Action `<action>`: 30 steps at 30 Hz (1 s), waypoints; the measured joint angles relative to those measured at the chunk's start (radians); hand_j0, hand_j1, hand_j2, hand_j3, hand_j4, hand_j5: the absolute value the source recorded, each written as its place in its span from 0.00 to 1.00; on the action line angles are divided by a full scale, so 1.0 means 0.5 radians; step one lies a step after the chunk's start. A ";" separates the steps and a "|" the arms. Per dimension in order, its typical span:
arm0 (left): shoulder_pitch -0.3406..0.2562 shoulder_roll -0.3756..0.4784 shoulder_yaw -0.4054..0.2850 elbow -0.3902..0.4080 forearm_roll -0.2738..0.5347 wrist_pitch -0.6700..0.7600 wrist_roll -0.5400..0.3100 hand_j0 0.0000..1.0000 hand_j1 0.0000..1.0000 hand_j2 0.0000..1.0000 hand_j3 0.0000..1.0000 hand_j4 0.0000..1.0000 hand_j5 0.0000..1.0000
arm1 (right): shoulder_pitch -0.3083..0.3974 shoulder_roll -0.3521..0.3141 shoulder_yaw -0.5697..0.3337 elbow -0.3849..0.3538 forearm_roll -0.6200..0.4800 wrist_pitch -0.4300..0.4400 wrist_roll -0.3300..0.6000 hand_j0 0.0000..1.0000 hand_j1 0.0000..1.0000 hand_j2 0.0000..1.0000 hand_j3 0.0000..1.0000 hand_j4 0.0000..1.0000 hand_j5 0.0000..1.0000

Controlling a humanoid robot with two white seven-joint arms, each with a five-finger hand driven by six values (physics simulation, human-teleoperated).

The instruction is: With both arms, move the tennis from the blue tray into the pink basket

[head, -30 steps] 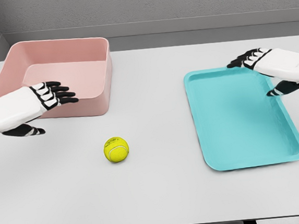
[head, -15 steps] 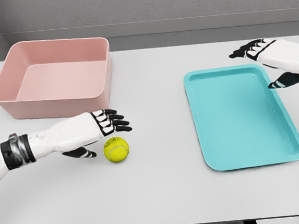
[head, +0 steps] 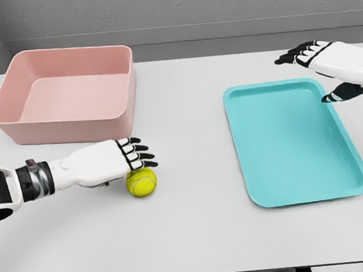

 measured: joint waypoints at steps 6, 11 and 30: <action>-0.141 -0.020 -0.177 -0.003 -0.034 0.000 -0.013 1.00 1.00 1.00 1.00 1.00 1.00 | 0.000 0.000 -0.009 0.001 0.000 0.001 0.000 1.00 1.00 1.00 1.00 1.00 1.00; -0.157 -0.076 -0.295 -0.007 -0.037 0.000 -0.009 1.00 1.00 1.00 1.00 1.00 1.00 | 0.000 0.001 -0.011 0.004 0.000 0.001 0.000 1.00 1.00 1.00 1.00 1.00 1.00; -0.166 -0.085 -0.374 -0.003 -0.062 0.000 -0.092 0.67 0.67 0.67 0.67 0.67 0.67 | 0.000 0.003 -0.011 0.007 0.000 -0.002 0.000 1.00 1.00 1.00 1.00 1.00 1.00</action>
